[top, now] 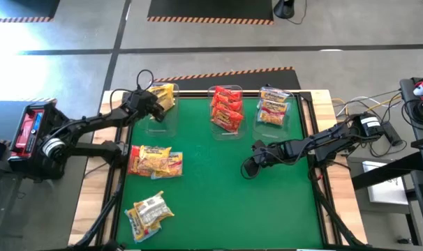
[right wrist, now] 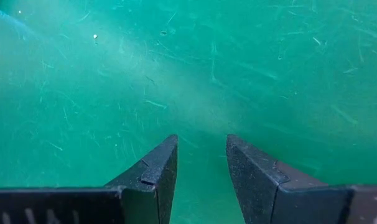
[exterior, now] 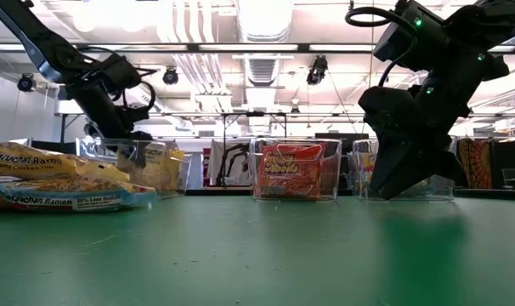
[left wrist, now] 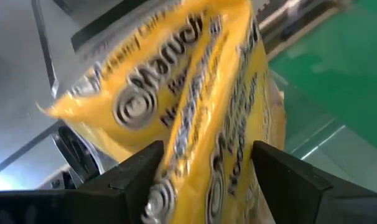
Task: Sort Maruchan noodles
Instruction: Put the yellow noodle pack into the left transparent bin
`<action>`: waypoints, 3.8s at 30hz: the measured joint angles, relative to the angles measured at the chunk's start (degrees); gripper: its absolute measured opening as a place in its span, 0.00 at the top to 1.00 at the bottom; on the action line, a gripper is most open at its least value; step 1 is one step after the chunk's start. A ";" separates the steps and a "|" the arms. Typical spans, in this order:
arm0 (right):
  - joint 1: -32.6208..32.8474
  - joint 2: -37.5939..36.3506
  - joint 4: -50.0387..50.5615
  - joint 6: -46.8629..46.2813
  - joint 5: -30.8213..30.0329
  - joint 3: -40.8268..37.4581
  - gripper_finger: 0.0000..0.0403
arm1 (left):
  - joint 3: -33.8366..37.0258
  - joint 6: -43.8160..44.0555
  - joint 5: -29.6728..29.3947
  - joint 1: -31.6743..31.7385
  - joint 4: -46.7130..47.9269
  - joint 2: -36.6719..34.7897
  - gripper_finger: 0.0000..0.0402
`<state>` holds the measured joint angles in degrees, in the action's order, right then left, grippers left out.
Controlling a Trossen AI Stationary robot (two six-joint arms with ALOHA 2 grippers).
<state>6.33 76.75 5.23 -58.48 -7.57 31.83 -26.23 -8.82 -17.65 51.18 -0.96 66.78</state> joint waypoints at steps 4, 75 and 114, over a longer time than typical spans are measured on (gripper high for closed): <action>0.02 0.00 0.02 0.00 0.00 0.00 0.68 | -1.34 -3.46 -1.57 0.00 -0.17 0.22 0.43; 0.01 0.00 0.00 -0.02 0.00 0.00 0.68 | -5.87 62.35 7.61 -47.77 32.06 -19.14 0.43; 0.00 0.00 0.00 0.00 0.00 0.00 0.68 | -18.37 124.39 -1.17 -78.19 70.41 -6.25 0.28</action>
<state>6.34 76.75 5.23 -58.48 -7.57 31.83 -44.60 115.56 -18.82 -27.01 69.46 60.54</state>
